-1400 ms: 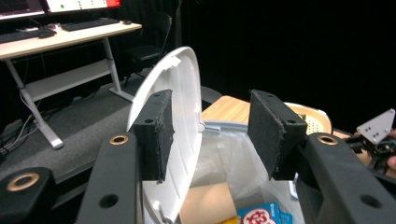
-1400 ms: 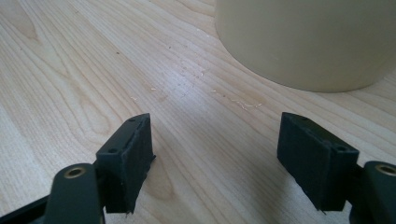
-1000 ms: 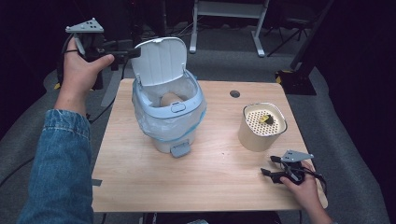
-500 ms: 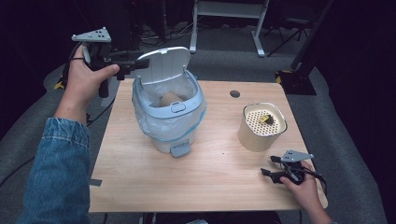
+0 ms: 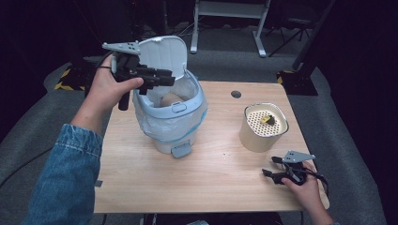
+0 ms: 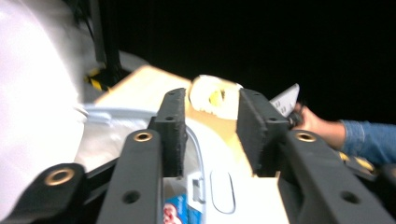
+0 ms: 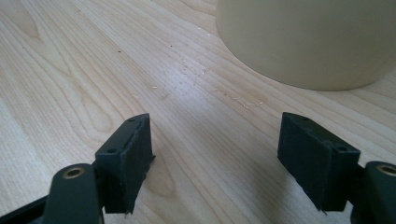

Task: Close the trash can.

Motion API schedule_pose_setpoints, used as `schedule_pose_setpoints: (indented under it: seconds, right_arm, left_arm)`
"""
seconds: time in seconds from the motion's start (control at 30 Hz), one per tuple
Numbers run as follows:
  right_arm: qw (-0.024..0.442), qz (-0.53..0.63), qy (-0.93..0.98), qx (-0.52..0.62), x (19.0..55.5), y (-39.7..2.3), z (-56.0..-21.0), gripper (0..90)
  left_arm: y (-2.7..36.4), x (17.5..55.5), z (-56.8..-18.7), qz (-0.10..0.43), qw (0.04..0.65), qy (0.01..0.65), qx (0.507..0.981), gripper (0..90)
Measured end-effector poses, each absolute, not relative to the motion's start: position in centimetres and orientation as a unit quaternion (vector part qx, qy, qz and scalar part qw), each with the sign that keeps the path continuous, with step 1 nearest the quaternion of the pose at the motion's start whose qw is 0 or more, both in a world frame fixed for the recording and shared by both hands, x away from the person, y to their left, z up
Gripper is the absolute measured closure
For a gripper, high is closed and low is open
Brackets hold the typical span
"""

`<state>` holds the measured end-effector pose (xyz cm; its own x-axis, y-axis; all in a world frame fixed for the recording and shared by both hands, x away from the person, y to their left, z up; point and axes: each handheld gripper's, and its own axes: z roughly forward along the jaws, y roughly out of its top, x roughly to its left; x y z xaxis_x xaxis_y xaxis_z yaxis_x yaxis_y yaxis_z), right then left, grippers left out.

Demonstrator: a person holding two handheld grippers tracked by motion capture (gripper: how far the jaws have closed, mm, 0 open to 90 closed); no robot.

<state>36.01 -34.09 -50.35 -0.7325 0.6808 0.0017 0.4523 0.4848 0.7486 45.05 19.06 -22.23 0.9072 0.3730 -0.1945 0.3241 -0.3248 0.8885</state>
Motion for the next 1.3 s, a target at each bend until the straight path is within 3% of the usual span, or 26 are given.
schedule_pose_setpoints:
  seconds: [0.17, 0.4, 0.73, 0.97, 1.3]
  right_arm:
    - [0.149, 0.382, 0.849, 0.332, 36.0, -34.1, -50.4, 26.0]
    - [0.149, 0.383, 0.849, 0.333, 36.0, -34.1, -50.4, 25.8]
    - [0.149, 0.383, 0.849, 0.333, 36.0, -34.1, -50.4, 25.8]
    - [0.149, 0.383, 0.849, 0.333, 36.0, -34.1, -50.4, 25.8]
    - [0.148, 0.382, 0.85, 0.331, 36.0, -34.1, -50.4, 25.0]
  left_arm:
    - [19.7, 45.3, -21.3, 0.067, 0.581, 0.218, 0.781, 64.2]
    - [23.6, 47.2, -19.4, 0.157, 0.603, 0.274, 0.733, 57.7]
    - [25.9, 50.0, -18.9, 0.201, 0.561, 0.345, 0.726, 74.7]
    - [25.6, 50.5, -19.3, 0.194, 0.546, 0.364, 0.73, 89.7]
    - [21.6, 48.3, -21.1, 0.094, 0.558, 0.264, 0.781, 90.0]
